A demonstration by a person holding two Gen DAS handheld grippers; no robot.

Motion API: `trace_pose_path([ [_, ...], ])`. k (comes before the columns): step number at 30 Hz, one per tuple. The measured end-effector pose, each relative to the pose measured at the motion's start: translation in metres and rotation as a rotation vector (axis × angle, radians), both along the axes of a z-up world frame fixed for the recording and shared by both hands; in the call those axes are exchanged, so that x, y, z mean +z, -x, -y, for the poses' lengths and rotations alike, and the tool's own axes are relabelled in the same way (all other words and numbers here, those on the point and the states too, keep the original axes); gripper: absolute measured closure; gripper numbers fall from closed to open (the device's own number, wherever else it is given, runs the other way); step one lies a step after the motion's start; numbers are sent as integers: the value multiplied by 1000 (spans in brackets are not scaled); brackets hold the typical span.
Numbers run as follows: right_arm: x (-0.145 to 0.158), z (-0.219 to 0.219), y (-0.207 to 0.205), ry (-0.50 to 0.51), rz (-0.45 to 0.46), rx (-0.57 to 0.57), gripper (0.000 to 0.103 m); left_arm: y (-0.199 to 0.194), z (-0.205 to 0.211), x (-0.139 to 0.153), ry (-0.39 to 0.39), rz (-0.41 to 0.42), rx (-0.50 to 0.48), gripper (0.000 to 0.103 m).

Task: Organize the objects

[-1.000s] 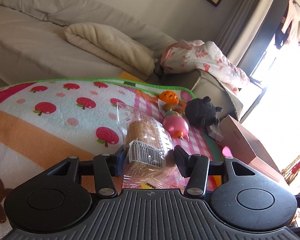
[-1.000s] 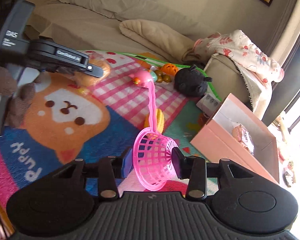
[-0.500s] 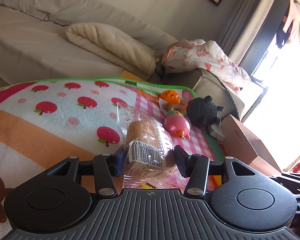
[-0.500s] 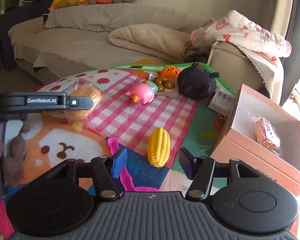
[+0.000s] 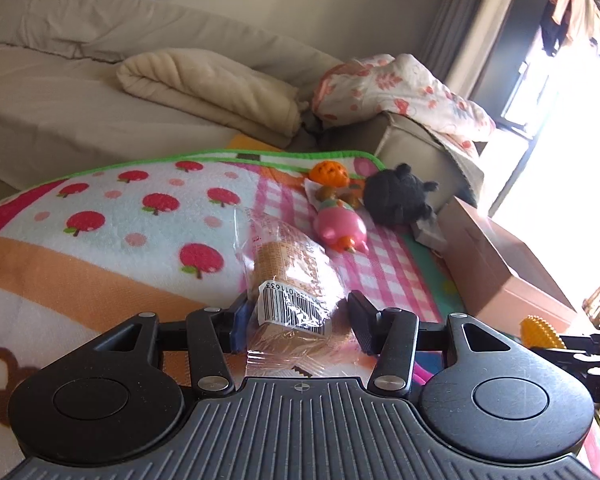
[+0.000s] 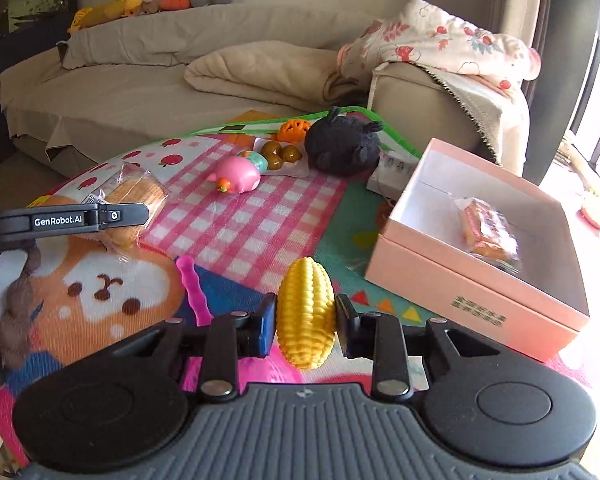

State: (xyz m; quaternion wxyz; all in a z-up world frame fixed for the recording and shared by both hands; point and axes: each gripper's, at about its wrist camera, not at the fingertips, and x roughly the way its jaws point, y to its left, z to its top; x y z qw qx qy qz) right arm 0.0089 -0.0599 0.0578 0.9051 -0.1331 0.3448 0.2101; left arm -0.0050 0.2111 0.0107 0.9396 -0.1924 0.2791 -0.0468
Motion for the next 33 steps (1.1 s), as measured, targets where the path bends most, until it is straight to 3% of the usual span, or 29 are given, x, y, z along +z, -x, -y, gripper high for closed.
trace_pose_path([
  [4, 1, 48, 43, 69, 114, -53, 73, 15, 40, 16, -34, -27, -185, 49],
  [9, -1, 98, 66, 0, 131, -157, 73, 5, 107, 50, -40, 12, -376, 49],
  [13, -7, 124, 67, -81, 135, -225, 73, -35, 173, 83, -120, 109, -462, 49],
  [16, -12, 135, 68, -107, 135, -253, 73, -78, 211, 92, -143, 148, -462, 48],
  [19, -18, 142, 73, -103, 148, -278, 73, -120, 235, 85, -130, 154, -396, 48],
  [22, -21, 148, 78, -109, 152, -297, 73, -155, 247, 58, -162, 68, -296, 48],
  [25, -24, 155, 82, -112, 158, -310, 73, -173, 258, 30, -284, -47, -322, 50],
  [28, -28, 160, 78, -112, 143, -321, 73, -159, 265, 29, -420, 22, -350, 49],
  [33, -37, 158, 68, -132, 105, -338, 73, -135, 231, 58, -301, 147, -280, 49],
])
